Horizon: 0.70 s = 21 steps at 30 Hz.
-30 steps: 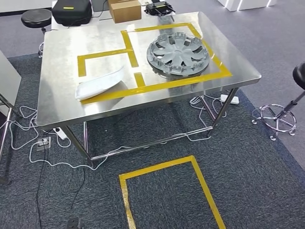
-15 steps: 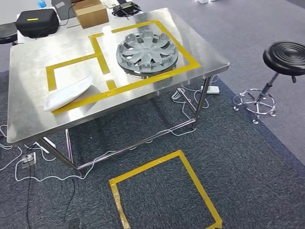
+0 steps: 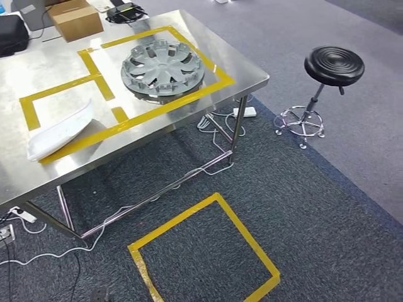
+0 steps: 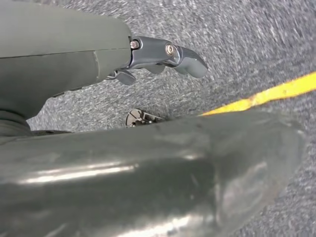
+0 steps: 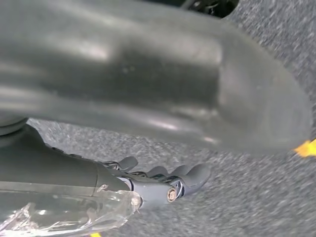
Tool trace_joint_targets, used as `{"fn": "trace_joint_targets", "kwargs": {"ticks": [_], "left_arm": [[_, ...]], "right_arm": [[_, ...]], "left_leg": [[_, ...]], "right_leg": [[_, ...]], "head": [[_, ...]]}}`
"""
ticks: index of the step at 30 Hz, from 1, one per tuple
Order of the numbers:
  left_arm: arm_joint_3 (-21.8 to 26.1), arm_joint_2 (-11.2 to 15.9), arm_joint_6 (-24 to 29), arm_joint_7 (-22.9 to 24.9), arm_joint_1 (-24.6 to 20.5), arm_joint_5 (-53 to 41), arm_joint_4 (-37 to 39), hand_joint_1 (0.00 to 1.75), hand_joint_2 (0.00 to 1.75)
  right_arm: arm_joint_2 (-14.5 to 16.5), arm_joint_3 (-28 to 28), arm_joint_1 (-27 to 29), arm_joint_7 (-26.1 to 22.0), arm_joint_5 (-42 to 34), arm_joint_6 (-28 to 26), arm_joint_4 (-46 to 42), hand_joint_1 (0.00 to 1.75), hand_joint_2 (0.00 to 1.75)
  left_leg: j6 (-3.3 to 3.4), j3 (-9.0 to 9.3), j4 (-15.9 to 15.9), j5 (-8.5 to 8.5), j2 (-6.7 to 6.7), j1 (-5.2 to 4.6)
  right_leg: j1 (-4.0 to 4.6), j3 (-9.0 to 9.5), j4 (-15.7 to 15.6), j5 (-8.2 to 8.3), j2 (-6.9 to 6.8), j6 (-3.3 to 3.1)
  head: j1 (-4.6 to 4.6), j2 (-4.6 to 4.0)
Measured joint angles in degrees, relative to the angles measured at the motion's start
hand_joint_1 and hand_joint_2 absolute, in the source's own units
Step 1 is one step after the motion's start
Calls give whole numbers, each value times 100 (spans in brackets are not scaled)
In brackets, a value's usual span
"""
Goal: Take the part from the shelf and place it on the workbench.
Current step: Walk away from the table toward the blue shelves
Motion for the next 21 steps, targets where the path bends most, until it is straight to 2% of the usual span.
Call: {"fn": "trace_joint_targets", "kwargs": {"ticks": [1,3,4,5,7,12,14,15,16,17,18,19,20,21], "left_arm": [[0,-1,0,0,-1,-1,0,0,0],[0,0,-1,0,-1,-1,0,0,0],[0,2,-1,0,-2,-1,0,0,0],[0,5,-1,0,-3,-1,0,0,0],[0,8,-2,0,-7,-1,0,0,0],[0,8,-2,0,-11,-2,0,0,0],[-2,8,-2,0,-15,-3,0,0,0],[-4,10,-2,0,-15,-5,0,0,0],[-5,13,-2,0,-13,-6,0,0,0],[-7,17,-2,0,-11,-7,0,0,0],[-7,22,-2,0,-8,-7,0,0,0],[-7,25,-2,0,-6,-6,0,0,0],[-7,24,-2,0,-6,-5,1,0,0],[-7,22,-2,0,-7,-5,2,0,0]], "right_arm": [[0,-1,7,2,-1,0,0,0,0],[1,-2,3,5,-1,-1,0,0,0],[1,-2,-6,5,0,-1,0,0,0],[2,-2,-15,5,0,-1,0,0,0],[2,-2,-22,5,0,0,0,0,0],[2,-2,-20,5,0,0,0,0,0],[2,-3,-14,5,0,-1,-1,0,0],[2,-7,-11,7,0,-2,-1,0,0],[2,-10,-13,8,0,-3,-1,0,0],[2,-15,-12,9,0,-4,-1,0,0],[2,-19,-14,10,0,-4,-1,0,0],[2,-20,-17,10,0,-3,0,0,0],[2,-21,-19,10,0,-2,-1,0,0],[2,-21,-27,10,0,-2,-1,0,0]], "left_leg": [[-8,18,0,-14,68,0],[-51,67,5,-57,182,-19],[-77,89,9,-77,228,-37],[-101,105,11,-92,264,-55],[-123,119,10,-100,299,-72],[-133,124,3,-95,318,-70],[-162,130,-11,-96,359,-64],[-195,86,93,-187,266,-53],[-230,-93,467,-394,143,-43],[-263,-287,827,-511,14,-32],[-279,-445,1100,-563,-144,-21],[-288,-486,1117,-456,-228,-6],[-298,-362,784,-223,-370,21],[-295,-216,446,-91,-508,50]], "right_leg": [[0,152,-263,158,-35,-5],[11,610,-1072,500,-258,-28],[19,771,-1363,595,-347,-55],[26,858,-1521,631,-407,-81],[31,868,-1557,632,-370,-121],[38,857,-1554,633,-355,-133],[42,842,-1563,644,-306,-168],[32,832,-1578,660,-233,-208],[21,819,-1592,677,-123,-252],[4,808,-1607,699,47,-291],[-13,801,-1609,713,204,-304],[-24,796,-1608,724,353,-294],[-28,789,-1599,735,475,-265],[-27,767,-1582,741,556,-232]], "head": [[2,0],[11,0],[8,0],[3,0],[-14,0],[-15,0],[-13,0],[-19,0],[-31,0],[-43,0],[-55,0],[-60,0],[-65,0],[-71,0]]}}
